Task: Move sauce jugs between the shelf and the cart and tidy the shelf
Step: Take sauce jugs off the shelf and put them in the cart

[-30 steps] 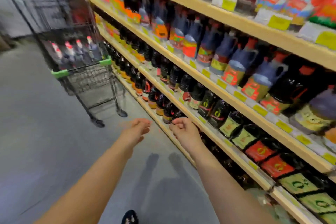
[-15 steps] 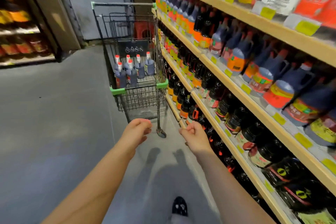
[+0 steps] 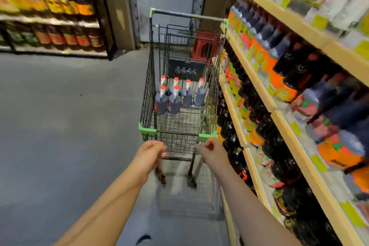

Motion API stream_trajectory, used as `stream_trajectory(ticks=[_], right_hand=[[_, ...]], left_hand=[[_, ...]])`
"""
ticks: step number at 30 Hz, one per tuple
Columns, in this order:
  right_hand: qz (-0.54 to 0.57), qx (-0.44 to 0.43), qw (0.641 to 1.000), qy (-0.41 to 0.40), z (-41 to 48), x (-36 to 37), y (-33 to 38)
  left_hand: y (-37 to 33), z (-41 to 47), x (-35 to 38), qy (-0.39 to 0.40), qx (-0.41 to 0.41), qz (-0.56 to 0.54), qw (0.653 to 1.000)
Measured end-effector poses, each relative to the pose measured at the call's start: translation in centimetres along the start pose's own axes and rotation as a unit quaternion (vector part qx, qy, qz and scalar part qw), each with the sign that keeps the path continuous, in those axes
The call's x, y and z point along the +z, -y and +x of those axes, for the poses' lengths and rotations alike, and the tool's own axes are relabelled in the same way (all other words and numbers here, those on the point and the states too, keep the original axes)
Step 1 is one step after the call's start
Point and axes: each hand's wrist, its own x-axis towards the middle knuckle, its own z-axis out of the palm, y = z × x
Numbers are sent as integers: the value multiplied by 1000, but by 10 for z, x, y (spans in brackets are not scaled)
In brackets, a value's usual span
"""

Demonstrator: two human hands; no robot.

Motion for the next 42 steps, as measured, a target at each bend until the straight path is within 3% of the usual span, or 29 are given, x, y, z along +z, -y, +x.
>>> stream_trajectory(ticks=[7, 14, 21, 30, 37, 42], right_hand=[[-11, 10, 999, 32, 123, 36, 27], [7, 85, 995, 54, 231, 63, 37], [18, 142, 986, 86, 344, 75, 38], [-18, 210, 972, 104, 484, 108, 1], [-49, 210, 969, 123, 531, 148, -33], [-40, 179, 972, 148, 542, 168, -30]], left_hand=[[-58, 120, -6, -16, -18, 9, 1000], [-101, 241, -11, -18, -53, 72, 996], [-128, 349, 15, 27, -87, 122, 988], [-104, 499, 40, -60, -168, 199, 964], [-60, 554, 48, -180, -138, 223, 948], [-52, 563, 43, -117, -121, 333, 928]])
